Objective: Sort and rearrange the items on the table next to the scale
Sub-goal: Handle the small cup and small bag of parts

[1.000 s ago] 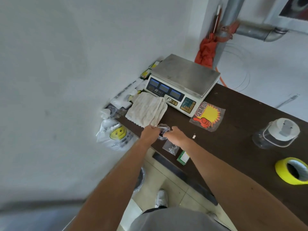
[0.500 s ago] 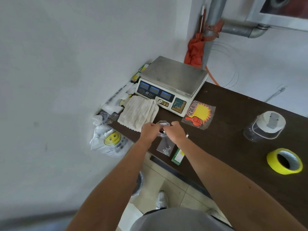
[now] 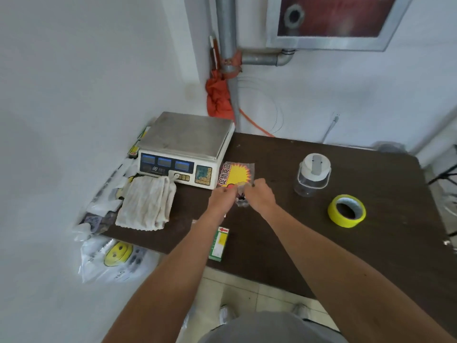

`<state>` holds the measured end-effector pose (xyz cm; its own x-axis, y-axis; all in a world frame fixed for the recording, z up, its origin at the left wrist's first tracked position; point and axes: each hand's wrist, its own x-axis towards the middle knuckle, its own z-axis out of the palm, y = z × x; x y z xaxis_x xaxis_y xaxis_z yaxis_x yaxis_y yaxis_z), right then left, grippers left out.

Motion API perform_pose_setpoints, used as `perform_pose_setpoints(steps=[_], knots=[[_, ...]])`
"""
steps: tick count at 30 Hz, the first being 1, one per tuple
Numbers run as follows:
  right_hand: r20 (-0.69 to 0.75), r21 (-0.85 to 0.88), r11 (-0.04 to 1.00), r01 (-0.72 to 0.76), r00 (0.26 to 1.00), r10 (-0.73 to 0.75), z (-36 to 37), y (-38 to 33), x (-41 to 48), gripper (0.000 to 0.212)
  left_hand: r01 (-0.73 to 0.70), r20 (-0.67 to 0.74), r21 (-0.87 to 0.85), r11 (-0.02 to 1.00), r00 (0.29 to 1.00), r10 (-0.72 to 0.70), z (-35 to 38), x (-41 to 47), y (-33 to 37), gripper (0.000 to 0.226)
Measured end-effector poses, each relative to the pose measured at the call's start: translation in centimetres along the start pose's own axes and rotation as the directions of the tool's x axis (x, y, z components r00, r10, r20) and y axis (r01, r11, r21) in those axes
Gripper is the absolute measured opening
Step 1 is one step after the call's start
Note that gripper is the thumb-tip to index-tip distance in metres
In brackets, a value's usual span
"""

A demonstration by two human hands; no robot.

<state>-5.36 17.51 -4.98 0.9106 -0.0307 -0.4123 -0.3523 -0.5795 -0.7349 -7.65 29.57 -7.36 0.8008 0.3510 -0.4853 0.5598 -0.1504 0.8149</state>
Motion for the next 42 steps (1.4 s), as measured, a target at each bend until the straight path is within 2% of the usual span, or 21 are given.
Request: perform_pose_setpoints(steps=[4, 8, 12, 16, 19, 28, 32, 37, 42], knots=[[-0.043, 0.019, 0.999, -0.042, 0.998, 0.043, -3.5, 2.4, 0.8, 0.050, -0.040, 0.086, 0.014, 0.999, 0.996, 0.038, 4.0, -0.9, 1.7, 0.032], [-0.045, 0.074, 0.992, -0.098, 0.994, 0.102, -6.0, 4.8, 1.5, 0.050, -0.034, 0.154, 0.027, 0.999, 0.988, 0.029, 7.2, -1.3, 2.5, 0.037], [-0.016, 0.104, 0.984, -0.145, 0.989, 0.148, -7.8, 6.9, 2.3, 0.051, -0.026, 0.186, 0.056, 0.998, 0.982, 0.015, 9.6, -1.2, 2.6, 0.058], [0.009, 0.100, 0.981, -0.166, 0.986, 0.166, -8.5, 8.2, 3.0, 0.041, -0.016, 0.209, 0.067, 0.998, 0.978, 0.002, 11.0, -1.2, 2.5, 0.028], [0.043, 0.105, 0.980, -0.168, 0.985, 0.165, -8.7, 8.6, 3.6, 0.044, 0.018, 0.200, 0.092, 0.996, 0.979, -0.036, 11.6, -0.7, 2.0, 0.013], [0.106, 0.104, 0.983, -0.149, 0.985, 0.138, -7.7, 8.9, 5.2, 0.050, 0.050, 0.150, 0.105, 0.993, 0.987, -0.065, 11.4, 0.4, 1.3, 0.018], [0.118, 0.113, 0.982, -0.151, 0.983, 0.138, -7.5, 8.8, 5.6, 0.050, 0.045, 0.150, 0.106, 0.993, 0.987, -0.060, 11.2, 0.7, 1.3, 0.011], [0.131, 0.102, 0.982, -0.162, 0.980, 0.148, -7.5, 8.8, 6.1, 0.054, 0.040, 0.154, 0.108, 0.993, 0.986, -0.057, 11.4, 0.9, 1.2, 0.023], [0.137, 0.080, 0.983, -0.164, 0.979, 0.152, -7.3, 9.0, 6.6, 0.058, 0.009, 0.162, 0.147, 0.989, 0.986, -0.033, 11.5, 1.4, 1.1, 0.017]])
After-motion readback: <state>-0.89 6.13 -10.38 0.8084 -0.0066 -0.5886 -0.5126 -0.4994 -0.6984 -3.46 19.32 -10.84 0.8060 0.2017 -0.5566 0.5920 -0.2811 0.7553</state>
